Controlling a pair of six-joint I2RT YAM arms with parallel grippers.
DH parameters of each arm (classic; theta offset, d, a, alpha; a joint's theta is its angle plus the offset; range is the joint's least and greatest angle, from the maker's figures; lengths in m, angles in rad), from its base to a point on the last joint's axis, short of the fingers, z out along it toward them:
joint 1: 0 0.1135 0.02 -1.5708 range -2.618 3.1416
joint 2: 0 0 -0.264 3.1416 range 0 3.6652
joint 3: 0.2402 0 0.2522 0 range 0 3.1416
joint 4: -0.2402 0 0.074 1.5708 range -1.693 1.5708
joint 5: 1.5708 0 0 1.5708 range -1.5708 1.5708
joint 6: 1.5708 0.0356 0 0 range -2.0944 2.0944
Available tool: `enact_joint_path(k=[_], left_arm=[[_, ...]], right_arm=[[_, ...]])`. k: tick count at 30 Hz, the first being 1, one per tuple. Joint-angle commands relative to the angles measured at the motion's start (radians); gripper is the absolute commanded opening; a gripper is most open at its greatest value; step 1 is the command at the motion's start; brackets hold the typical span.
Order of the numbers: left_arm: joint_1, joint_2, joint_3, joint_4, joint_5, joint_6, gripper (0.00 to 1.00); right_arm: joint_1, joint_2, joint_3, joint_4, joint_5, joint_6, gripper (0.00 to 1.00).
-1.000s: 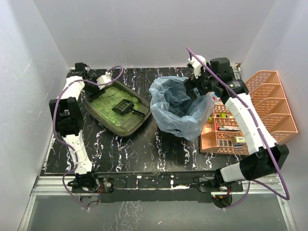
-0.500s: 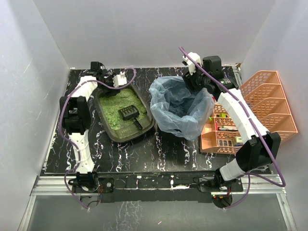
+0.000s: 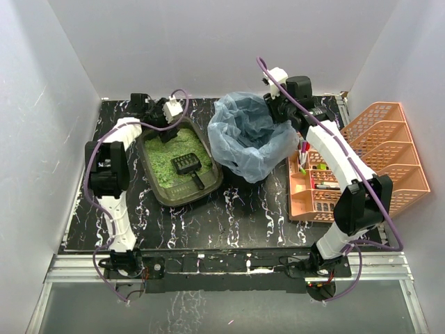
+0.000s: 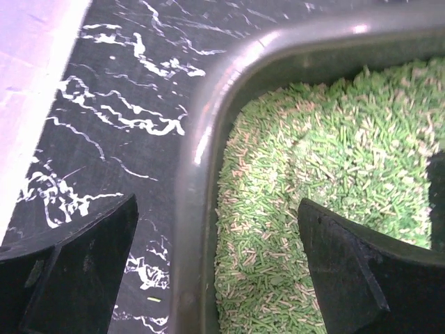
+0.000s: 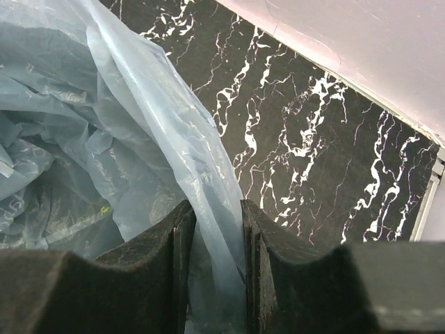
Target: Clean the litter box
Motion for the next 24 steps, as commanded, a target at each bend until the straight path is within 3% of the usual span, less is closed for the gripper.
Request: enact_joint_path(k=[1, 5, 8, 13, 18, 24], left_arm=[[0.006, -0.179, -0.036, 0.19, 0.018, -0.238, 0.97], [0.006, -0.243, -0.071, 0.25, -0.063, -0.377, 0.97], [0.006, -0.303, -0.105, 0.263, -0.218, -0.524, 0.97], [0.006, -0.494, -0.268, 0.125, -0.438, -0.729, 0.97], [0.008, -0.706, -0.53, 0.096, -0.461, -0.889, 0.97], [0.009, -0.792, -0.673, 0.04, -0.448, -0.974, 0.97]], right_arm=[[-0.002, 0.022, 0.079, 0.093, 0.022, 0.045, 0.34], [-0.003, 0.036, 0.097, 0.1, 0.043, 0.053, 0.34], [0.0, 0.031, 0.096, 0.09, 0.039, 0.056, 0.35], [0.029, -0.021, 0.036, 0.092, 0.044, 0.048, 0.43], [0.034, -0.042, 0.016, 0.094, 0.069, 0.041, 0.5], [0.035, -0.043, 0.012, 0.1, 0.069, 0.043, 0.5]])
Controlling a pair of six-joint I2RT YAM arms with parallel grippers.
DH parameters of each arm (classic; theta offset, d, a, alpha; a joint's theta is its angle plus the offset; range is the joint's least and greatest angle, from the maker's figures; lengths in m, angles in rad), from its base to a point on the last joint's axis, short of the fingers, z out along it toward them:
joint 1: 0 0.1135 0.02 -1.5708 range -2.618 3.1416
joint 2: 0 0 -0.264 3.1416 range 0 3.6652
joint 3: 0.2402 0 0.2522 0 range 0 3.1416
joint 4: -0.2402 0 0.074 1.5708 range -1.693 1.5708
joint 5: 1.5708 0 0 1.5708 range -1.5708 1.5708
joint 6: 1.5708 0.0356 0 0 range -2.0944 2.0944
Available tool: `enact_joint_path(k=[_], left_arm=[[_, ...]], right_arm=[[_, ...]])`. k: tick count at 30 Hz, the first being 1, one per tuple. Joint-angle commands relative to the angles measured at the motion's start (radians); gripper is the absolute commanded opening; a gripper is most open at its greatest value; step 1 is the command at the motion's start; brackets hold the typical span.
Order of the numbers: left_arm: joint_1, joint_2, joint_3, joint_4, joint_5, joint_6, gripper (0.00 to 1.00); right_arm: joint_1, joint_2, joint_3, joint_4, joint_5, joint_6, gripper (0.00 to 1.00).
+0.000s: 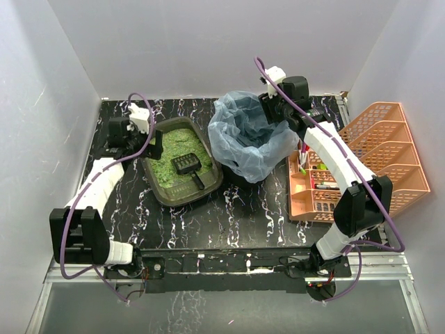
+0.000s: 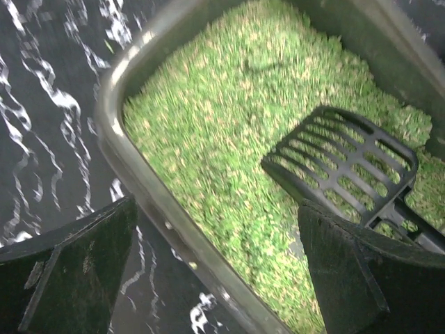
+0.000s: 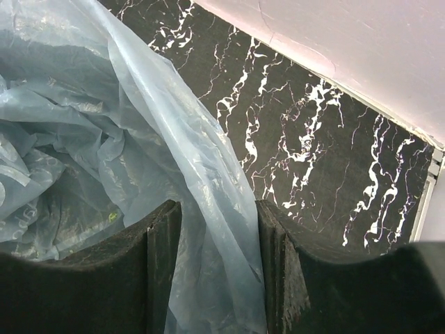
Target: Clean the litter box
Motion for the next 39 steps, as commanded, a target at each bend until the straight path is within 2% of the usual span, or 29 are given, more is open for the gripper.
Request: enact_joint_path(k=[1, 10, 12, 17, 24, 26, 30, 33, 39], left_arm=[[0.002, -0.05, -0.078, -0.042, -0.019, -0.107, 0.97], [0.002, -0.013, -0.148, -0.002, -0.028, -0.105, 0.89], [0.002, -0.012, -0.154, 0.009, -0.028, -0.092, 0.84], [0.002, 0.018, -0.141, -0.007, -0.025, -0.037, 0.75], [0.012, 0.092, -0.098, -0.062, -0.035, 0.053, 0.69], [0.021, 0.107, -0.089, -0.071, -0.022, 0.065, 0.66], [0.025, 0.131, -0.055, -0.109, -0.008, 0.123, 0.61], [0.025, 0.152, -0.028, -0.144, 0.009, 0.193, 0.58], [0.031, 0.218, 0.052, -0.187, -0.031, 0.32, 0.54]], right_arm=[[0.002, -0.047, 0.003, 0.079, 0.013, 0.008, 0.49], [0.002, 0.014, 0.056, 0.114, 0.063, 0.043, 0.42], [0.002, 0.034, 0.078, 0.108, 0.066, 0.05, 0.41], [0.002, 0.053, 0.1, 0.102, 0.091, 0.063, 0.4], [0.004, 0.04, 0.105, 0.098, 0.084, 0.062, 0.4], [0.005, 0.032, 0.106, 0.087, 0.06, 0.063, 0.42], [0.008, 0.007, 0.109, 0.056, -0.002, 0.041, 0.56], [0.01, -0.019, 0.103, 0.038, -0.021, 0.018, 0.62], [0.014, -0.074, 0.087, -0.006, -0.048, -0.022, 0.68]])
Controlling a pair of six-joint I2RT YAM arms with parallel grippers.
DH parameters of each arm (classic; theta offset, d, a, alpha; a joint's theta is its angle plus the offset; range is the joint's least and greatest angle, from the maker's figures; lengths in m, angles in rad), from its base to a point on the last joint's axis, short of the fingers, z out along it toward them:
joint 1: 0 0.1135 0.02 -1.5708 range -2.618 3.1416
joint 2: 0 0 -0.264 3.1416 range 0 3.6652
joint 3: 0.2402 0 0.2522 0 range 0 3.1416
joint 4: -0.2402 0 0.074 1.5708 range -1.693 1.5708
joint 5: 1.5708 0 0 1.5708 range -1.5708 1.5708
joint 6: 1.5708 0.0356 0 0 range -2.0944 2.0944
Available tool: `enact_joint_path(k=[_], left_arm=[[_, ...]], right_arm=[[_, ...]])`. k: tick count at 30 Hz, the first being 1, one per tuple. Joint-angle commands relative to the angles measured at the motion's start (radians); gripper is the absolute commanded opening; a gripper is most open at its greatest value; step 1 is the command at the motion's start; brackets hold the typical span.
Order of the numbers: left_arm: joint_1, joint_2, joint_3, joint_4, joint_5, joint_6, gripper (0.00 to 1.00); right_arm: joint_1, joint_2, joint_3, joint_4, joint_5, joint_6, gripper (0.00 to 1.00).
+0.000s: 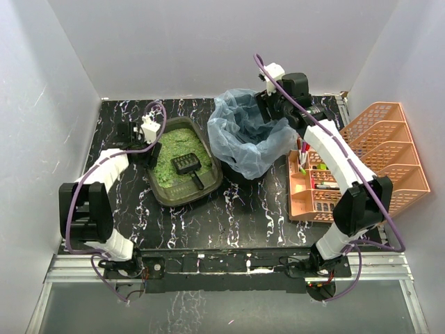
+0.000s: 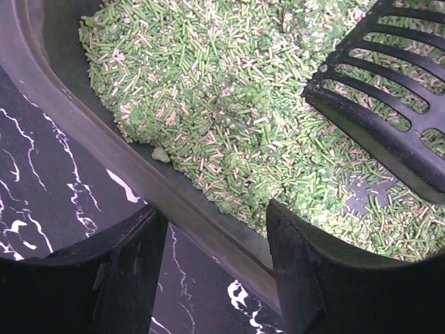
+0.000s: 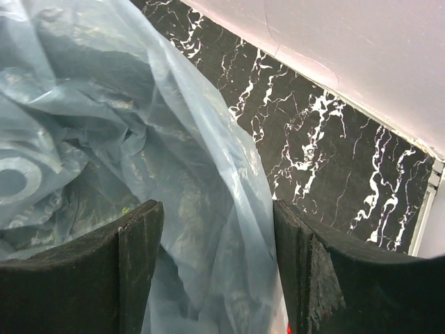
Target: Clean the litter box
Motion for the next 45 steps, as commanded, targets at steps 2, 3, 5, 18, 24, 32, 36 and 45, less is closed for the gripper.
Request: enact_joint_path(k=[2, 3, 5, 18, 24, 32, 36, 45], left_arm=[[0.02, 0.084, 0.1, -0.076, -0.004, 0.147, 0.51], [0.025, 0.108, 0.114, -0.078, -0.006, 0.158, 0.5], [0.034, 0.141, 0.148, -0.089, -0.009, 0.185, 0.47], [0.056, 0.273, 0.287, -0.134, 0.08, 0.331, 0.46], [0.056, 0.341, 0.375, -0.106, 0.09, 0.28, 0.48], [0.056, 0.231, 0.362, -0.051, 0.075, 0.135, 0.69], [0.054, 0.091, 0.331, -0.024, 0.028, 0.0, 0.78], [-0.042, -0.165, 0.211, -0.177, 0.138, -0.316, 0.79]], right_arm=[[0.008, -0.123, 0.021, 0.009, -0.05, -0.035, 0.69], [0.008, -0.137, 0.013, 0.007, -0.056, -0.036, 0.7], [0.008, -0.168, -0.003, -0.001, -0.067, -0.04, 0.71], [0.008, -0.304, -0.126, -0.068, -0.262, -0.159, 0.73], [0.008, -0.312, -0.112, -0.107, -0.348, -0.188, 0.73], [0.008, -0.323, -0.093, -0.136, -0.383, -0.2, 0.74], [0.003, -0.34, -0.102, -0.133, -0.378, -0.197, 0.74], [-0.007, -0.373, -0.116, -0.123, -0.379, -0.194, 0.74]])
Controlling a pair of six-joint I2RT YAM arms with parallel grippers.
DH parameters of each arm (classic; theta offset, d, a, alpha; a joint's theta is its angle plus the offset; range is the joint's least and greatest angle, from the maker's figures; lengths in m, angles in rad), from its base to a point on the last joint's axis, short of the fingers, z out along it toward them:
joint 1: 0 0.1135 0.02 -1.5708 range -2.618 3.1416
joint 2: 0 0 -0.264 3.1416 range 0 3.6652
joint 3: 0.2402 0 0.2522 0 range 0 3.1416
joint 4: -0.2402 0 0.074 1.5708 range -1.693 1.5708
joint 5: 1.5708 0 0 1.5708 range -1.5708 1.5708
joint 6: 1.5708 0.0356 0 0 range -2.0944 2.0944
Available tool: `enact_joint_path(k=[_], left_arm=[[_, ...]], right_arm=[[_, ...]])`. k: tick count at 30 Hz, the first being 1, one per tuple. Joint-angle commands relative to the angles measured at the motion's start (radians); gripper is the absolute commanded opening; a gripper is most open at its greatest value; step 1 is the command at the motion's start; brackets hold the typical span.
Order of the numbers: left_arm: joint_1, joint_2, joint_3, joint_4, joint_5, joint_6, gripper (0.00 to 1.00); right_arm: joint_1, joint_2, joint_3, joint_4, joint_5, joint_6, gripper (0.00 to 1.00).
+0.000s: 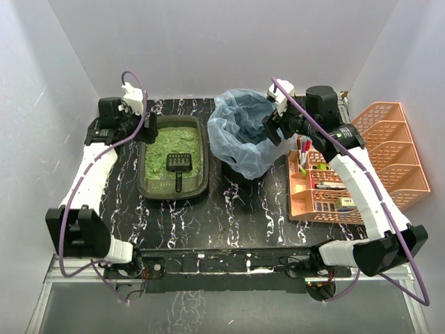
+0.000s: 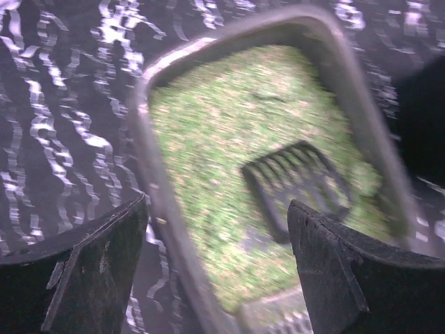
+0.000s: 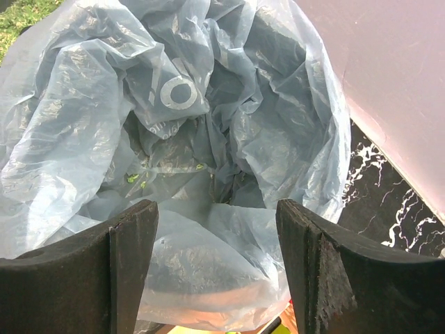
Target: Clean the litter box
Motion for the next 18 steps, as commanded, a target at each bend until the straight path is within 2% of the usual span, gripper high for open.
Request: enact_joint_path(k=[1, 9, 18], left_arm=[[-0.078, -0.146, -0.118, -0.095, 0.098, -0.199, 0.79], [-0.221, -0.257, -0.27, -0.131, 0.088, -0.219, 0.77], [-0.363, -0.165, -0.329, -0.083, -0.033, -0.21, 0.76]], right_arm=[[-0.006, -0.029, 0.02, 0.052, -0.016, -0.012, 0.74], [-0.014, 0.0, 0.076, 0.024, -0.052, -0.002, 0.74], [-0.016, -0.013, 0.04, 0.05, -0.078, 0.006, 0.75]])
